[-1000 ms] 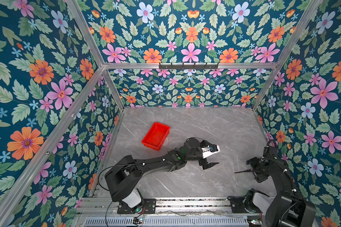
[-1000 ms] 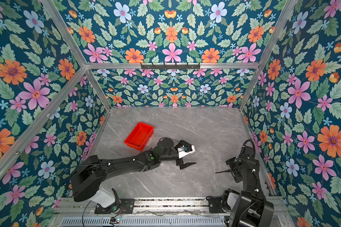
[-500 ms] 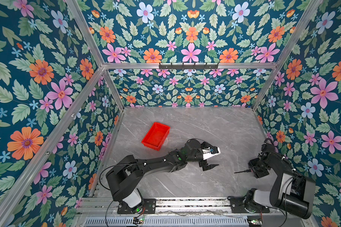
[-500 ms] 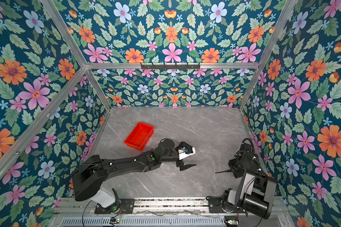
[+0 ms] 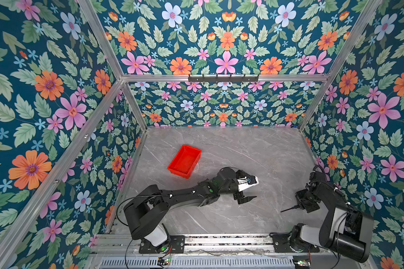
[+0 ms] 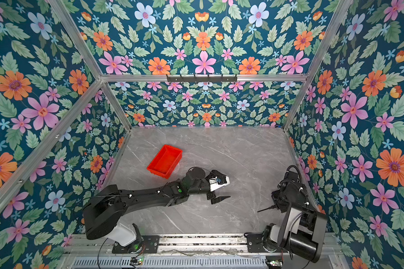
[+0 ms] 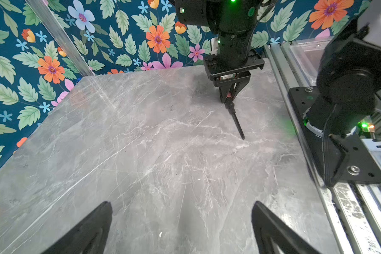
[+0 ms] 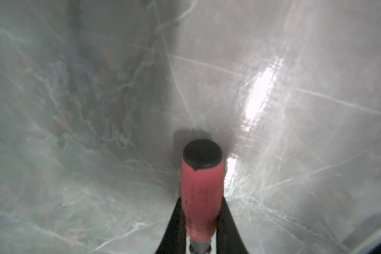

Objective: Put the screwdriver in the bin
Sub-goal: Pick up the screwdriver from the bottom-right of the table.

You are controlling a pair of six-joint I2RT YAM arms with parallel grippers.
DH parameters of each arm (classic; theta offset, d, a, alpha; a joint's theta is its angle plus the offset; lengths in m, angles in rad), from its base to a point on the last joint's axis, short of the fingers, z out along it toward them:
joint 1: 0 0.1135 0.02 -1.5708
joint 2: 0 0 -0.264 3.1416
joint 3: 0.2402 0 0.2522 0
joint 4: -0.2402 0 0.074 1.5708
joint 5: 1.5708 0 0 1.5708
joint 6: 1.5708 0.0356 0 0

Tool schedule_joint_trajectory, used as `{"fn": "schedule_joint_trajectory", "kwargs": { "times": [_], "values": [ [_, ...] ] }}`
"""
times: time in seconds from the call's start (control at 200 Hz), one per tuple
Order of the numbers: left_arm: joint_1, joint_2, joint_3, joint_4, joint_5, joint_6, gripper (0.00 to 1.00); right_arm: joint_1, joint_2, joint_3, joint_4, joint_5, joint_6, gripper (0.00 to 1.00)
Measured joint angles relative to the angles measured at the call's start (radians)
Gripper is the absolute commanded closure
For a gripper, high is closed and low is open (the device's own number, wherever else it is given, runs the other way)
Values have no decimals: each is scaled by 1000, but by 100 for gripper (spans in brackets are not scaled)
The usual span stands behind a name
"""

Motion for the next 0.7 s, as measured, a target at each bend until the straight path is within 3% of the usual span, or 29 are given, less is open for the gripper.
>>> {"fn": "schedule_joint_trajectory", "kwargs": {
  "times": [0.425, 0.7],
  "values": [
    [9, 39, -22, 89, -95, -109, 0, 30, -186, -1, 89, -74, -77, 100],
    [52, 65, -40, 216, -127, -282, 0, 198, -297, 56, 135, -117, -158, 100]
  ]
}}
